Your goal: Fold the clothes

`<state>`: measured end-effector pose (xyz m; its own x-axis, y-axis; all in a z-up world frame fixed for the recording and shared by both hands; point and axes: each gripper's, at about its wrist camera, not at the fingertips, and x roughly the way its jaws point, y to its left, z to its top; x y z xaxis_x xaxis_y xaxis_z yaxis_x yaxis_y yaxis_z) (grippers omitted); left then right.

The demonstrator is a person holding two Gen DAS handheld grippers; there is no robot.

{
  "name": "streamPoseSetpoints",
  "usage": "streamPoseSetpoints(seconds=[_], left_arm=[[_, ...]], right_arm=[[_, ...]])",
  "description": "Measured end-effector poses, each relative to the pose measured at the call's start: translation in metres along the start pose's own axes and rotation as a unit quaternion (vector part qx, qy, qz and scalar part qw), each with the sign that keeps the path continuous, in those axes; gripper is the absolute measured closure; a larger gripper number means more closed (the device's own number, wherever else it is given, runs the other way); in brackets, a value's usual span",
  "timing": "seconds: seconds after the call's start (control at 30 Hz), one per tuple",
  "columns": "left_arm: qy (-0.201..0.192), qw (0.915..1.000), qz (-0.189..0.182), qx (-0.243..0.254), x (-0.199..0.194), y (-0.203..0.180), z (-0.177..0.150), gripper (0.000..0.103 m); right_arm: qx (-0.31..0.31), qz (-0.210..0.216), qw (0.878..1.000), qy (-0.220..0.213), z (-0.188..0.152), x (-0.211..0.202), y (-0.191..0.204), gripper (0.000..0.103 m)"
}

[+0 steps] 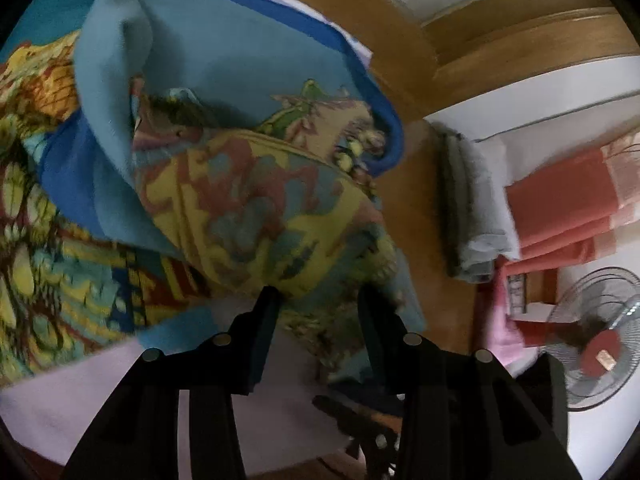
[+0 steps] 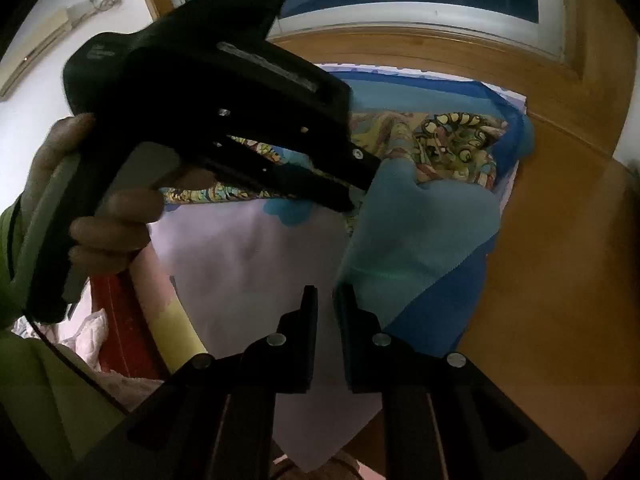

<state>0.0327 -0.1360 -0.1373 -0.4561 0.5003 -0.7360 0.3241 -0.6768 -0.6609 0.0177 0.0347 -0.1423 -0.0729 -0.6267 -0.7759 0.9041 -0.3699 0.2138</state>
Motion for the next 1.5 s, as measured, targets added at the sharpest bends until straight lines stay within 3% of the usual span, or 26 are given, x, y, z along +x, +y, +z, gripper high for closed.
streamPoseSetpoints(seconds=[0.17,0.2,0.23,0.3,0.4,0.47,0.57,0.6,0.63,0.67,0.8,0.87,0.93,0.97,1.0,1.07,1.2,1.23,1.3,1.5], left_arm=[[-0.004,1.0000,-0.004,0.007,-0.014,-0.005,-0.011,0.062],[-0.006,0.9999,-0.005,0.007,-0.014,-0.006,-0.011,0.062],[-0.008,0.9999,-0.004,0.005,-0.014,-0.007,-0.010,0.062],[-0.017,0.9998,-0.005,-0.005,-0.017,-0.008,-0.008,0.062],[-0.048,0.9986,-0.007,-0.023,-0.026,-0.006,-0.009,0.060],[-0.062,0.9974,0.006,-0.037,-0.030,0.001,-0.008,0.051],[-0.052,0.9963,0.001,-0.067,-0.027,0.016,-0.005,0.051],[-0.046,0.9959,-0.010,-0.077,-0.024,0.020,-0.004,0.051],[-0.041,0.9955,-0.019,-0.084,-0.022,0.021,-0.003,0.051],[-0.038,0.9953,-0.027,-0.085,-0.020,0.021,-0.004,0.051],[-0.025,0.9971,-0.038,-0.060,-0.012,0.014,-0.007,0.051],[-0.019,0.9988,-0.019,-0.042,-0.005,0.010,-0.007,0.051],[-0.015,0.9990,-0.010,-0.041,-0.001,0.013,-0.006,0.065],[-0.013,0.9990,-0.009,-0.043,0.001,0.015,-0.006,0.080],[-0.012,0.9990,-0.007,-0.042,0.000,0.016,-0.007,0.082],[-0.012,0.9990,-0.005,-0.042,0.000,0.019,-0.008,0.085],[-0.007,0.9997,-0.010,-0.019,0.003,0.010,-0.008,0.084],[-0.006,0.9999,-0.007,-0.011,0.004,0.006,-0.007,0.080],[0.003,1.0000,0.003,-0.009,0.011,0.003,-0.004,0.058],[0.004,1.0000,-0.001,-0.006,0.024,-0.001,0.004,0.057]], right_arm=[[0.028,0.001,0.999,-0.030,0.001,-0.034,-0.011,0.091],[0.035,-0.009,0.999,-0.038,0.001,-0.043,-0.016,0.082],[0.040,-0.022,0.998,-0.041,0.001,-0.049,-0.022,0.063],[0.045,-0.048,0.997,-0.049,0.003,-0.055,-0.033,0.049],[0.028,-0.067,0.996,-0.059,0.011,-0.049,-0.039,0.049],[0.004,-0.066,0.995,-0.070,0.019,-0.040,-0.040,0.049],[-0.030,-0.049,0.996,-0.065,0.028,-0.015,-0.029,0.049],[-0.039,-0.040,0.997,-0.060,0.028,-0.008,-0.023,0.058],[-0.049,-0.031,0.997,-0.055,0.028,-0.002,-0.017,0.073],[-0.058,-0.022,0.997,-0.050,0.028,0.005,-0.012,0.077],[-0.107,0.000,0.993,-0.042,0.019,0.014,0.017,0.077],[-0.114,0.015,0.993,-0.032,0.016,0.017,0.024,0.077],[-0.111,0.020,0.993,-0.032,0.014,0.009,0.022,0.077],[-0.109,0.022,0.993,-0.033,0.014,0.004,0.021,0.077],[-0.107,0.024,0.993,-0.034,0.013,0.000,0.019,0.077],[-0.076,0.023,0.996,-0.041,0.014,-0.016,0.002,0.077],[0.057,0.019,0.996,-0.067,0.017,-0.041,-0.063,0.070],[0.092,0.009,0.993,-0.071,0.018,-0.043,-0.080,0.067],[0.155,-0.014,0.985,-0.076,0.022,-0.043,-0.114,0.066],[0.253,-0.007,0.965,-0.069,0.048,-0.008,-0.173,0.066]])
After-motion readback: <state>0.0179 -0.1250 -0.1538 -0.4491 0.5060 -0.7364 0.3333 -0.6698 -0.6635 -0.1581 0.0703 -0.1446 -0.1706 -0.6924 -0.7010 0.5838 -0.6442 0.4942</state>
